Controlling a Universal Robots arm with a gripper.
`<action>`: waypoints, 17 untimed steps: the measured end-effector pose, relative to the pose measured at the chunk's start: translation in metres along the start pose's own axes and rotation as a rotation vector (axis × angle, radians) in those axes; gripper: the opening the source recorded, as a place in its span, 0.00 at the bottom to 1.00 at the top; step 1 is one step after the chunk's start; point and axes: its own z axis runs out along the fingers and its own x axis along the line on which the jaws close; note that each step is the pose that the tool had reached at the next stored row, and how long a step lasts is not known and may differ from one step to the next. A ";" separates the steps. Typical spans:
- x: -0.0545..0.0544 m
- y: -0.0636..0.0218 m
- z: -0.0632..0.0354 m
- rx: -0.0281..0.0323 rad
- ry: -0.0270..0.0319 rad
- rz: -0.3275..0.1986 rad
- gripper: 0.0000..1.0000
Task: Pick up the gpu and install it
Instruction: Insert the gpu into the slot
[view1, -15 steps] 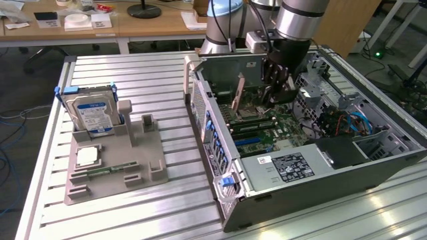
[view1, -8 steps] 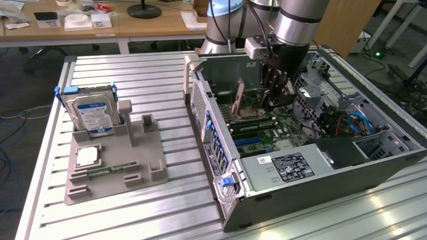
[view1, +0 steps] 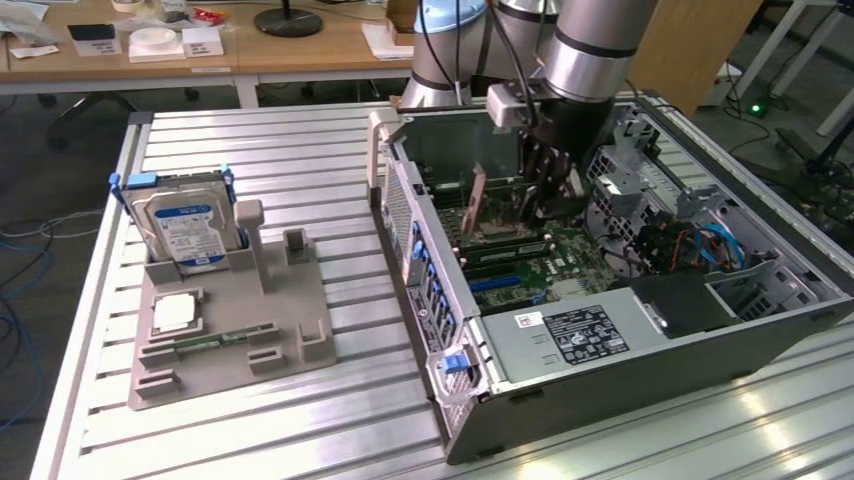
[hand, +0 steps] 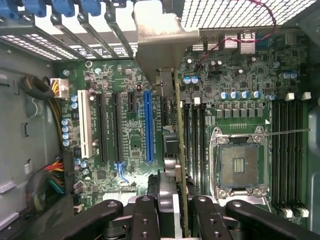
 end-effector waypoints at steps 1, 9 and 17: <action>0.001 0.0000 0.0004 0.0000 -0.0001 0.000 0.30; 0.005 0.0009 0.0051 0.0007 0.0005 0.023 0.30; 0.010 0.0085 0.0074 0.0006 0.0007 0.026 0.30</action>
